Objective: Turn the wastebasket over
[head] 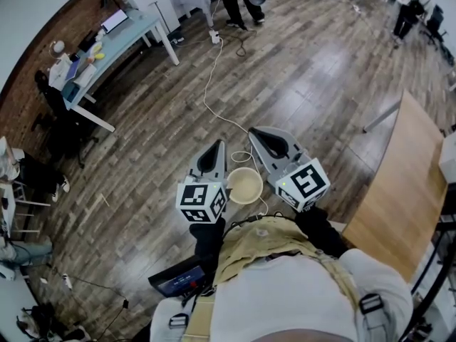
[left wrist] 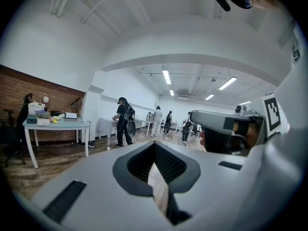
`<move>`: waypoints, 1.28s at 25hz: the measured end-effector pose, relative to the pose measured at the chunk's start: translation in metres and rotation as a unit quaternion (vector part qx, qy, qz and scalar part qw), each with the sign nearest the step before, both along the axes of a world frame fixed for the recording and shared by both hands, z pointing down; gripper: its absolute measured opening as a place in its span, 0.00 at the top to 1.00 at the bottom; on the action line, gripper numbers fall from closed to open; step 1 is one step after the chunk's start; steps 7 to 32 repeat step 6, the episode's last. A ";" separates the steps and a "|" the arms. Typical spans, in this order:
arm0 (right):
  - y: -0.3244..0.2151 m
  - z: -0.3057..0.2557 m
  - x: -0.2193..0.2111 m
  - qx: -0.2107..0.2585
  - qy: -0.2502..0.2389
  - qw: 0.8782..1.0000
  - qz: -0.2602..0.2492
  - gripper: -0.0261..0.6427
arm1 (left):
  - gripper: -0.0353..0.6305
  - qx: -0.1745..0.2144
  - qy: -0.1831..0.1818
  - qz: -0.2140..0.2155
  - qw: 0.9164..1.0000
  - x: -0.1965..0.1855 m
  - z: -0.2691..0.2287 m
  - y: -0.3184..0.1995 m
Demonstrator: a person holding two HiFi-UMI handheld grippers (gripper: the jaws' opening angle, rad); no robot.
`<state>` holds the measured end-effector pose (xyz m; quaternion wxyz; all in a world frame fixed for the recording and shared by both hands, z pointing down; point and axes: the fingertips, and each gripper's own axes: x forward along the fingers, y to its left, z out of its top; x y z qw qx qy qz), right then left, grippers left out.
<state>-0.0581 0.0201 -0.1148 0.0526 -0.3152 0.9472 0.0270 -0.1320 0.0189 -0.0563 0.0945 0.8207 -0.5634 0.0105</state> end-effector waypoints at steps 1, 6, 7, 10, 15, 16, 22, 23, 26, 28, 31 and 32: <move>0.000 0.000 -0.001 0.001 0.000 1.000 -0.001 0.93 | 0.95 0.000 0.000 0.000 1.000 0.000 0.000 0.000; -0.001 0.005 -0.005 0.001 0.001 1.000 -0.005 0.93 | 0.94 -0.001 -0.001 0.002 1.000 -0.001 0.006 -0.002; -0.001 0.005 -0.005 0.001 0.001 1.000 -0.005 0.93 | 0.94 -0.001 -0.001 0.002 1.000 -0.001 0.006 -0.002; -0.001 0.005 -0.005 0.001 0.001 1.000 -0.005 0.93 | 0.94 -0.001 -0.001 0.002 1.000 -0.001 0.006 -0.002; -0.001 0.005 -0.005 0.001 0.001 1.000 -0.005 0.93 | 0.94 -0.001 -0.001 0.002 1.000 -0.001 0.006 -0.002; -0.001 0.005 -0.005 0.001 0.001 1.000 -0.005 0.93 | 0.94 -0.001 -0.001 0.002 1.000 -0.001 0.006 -0.002; -0.001 0.005 -0.005 0.001 0.001 1.000 -0.005 0.93 | 0.94 -0.001 -0.001 0.002 1.000 -0.001 0.006 -0.002; -0.001 0.005 -0.005 0.001 0.001 1.000 -0.005 0.93 | 0.94 -0.001 -0.001 0.002 1.000 -0.001 0.006 -0.002; -0.001 0.005 -0.005 0.001 0.001 1.000 -0.005 0.93 | 0.94 -0.001 -0.001 0.002 1.000 -0.001 0.006 -0.002; -0.001 0.005 -0.005 0.001 0.001 1.000 -0.005 0.93 | 0.94 -0.001 -0.001 0.002 1.000 -0.001 0.006 -0.002; -0.001 0.005 -0.005 0.001 0.001 1.000 -0.005 0.93 | 0.94 -0.001 -0.001 0.002 1.000 -0.001 0.006 -0.002; -0.001 0.005 -0.005 0.001 0.001 1.000 -0.005 0.93 | 0.94 -0.001 -0.001 0.002 1.000 -0.001 0.006 -0.002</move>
